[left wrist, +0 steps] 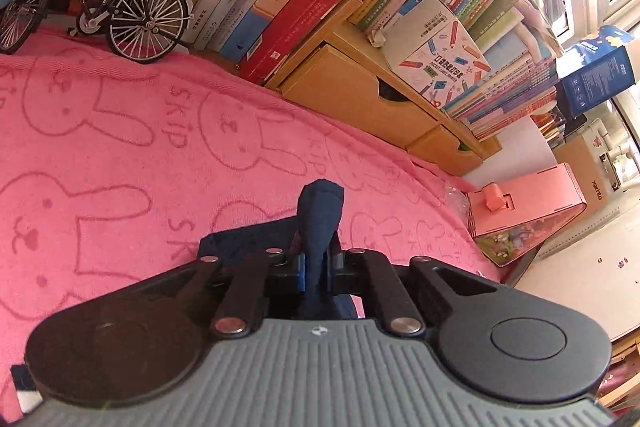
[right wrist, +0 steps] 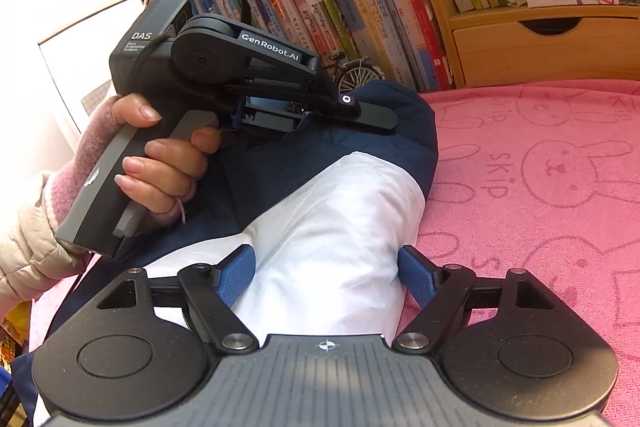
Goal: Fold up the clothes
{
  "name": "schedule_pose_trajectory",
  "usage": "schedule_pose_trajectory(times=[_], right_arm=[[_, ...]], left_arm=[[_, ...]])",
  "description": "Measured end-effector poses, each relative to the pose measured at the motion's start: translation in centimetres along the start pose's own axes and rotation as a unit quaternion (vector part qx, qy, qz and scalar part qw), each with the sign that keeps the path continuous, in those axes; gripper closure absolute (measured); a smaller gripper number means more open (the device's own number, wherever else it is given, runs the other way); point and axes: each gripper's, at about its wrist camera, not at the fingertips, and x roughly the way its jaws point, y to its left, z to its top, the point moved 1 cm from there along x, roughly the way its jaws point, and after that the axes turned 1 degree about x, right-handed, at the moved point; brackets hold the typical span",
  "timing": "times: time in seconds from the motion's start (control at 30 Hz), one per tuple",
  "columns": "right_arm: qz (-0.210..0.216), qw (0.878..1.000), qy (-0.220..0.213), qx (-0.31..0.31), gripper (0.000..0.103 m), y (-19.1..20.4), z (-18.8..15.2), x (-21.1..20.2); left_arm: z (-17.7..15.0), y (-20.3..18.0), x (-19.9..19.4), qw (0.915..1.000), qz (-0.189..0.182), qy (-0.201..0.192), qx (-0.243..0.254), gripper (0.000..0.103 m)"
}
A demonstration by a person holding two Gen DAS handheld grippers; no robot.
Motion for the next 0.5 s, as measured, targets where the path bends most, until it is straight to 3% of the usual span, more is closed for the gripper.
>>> schedule_pose_trajectory(times=[0.2,0.37,0.43,0.5], right_arm=[[0.002,1.0,0.001,0.002,0.023,0.0,0.1,0.0],[0.002,1.0,0.002,0.001,0.022,0.2,0.1,-0.1],[0.003,1.0,0.003,-0.001,0.021,0.3,0.1,-0.1],[0.004,1.0,0.003,0.001,0.021,0.2,0.1,-0.1]], left_arm=[[1.0,-0.1,0.9,0.9997,0.019,-0.006,0.011,0.097],[1.8,-0.6,0.5,0.9976,0.054,-0.04,0.016,0.096],[2.4,-1.1,-0.7,0.9899,0.112,-0.085,0.021,0.096],[1.8,-3.2,-2.4,0.9648,0.203,-0.148,0.079,0.097]])
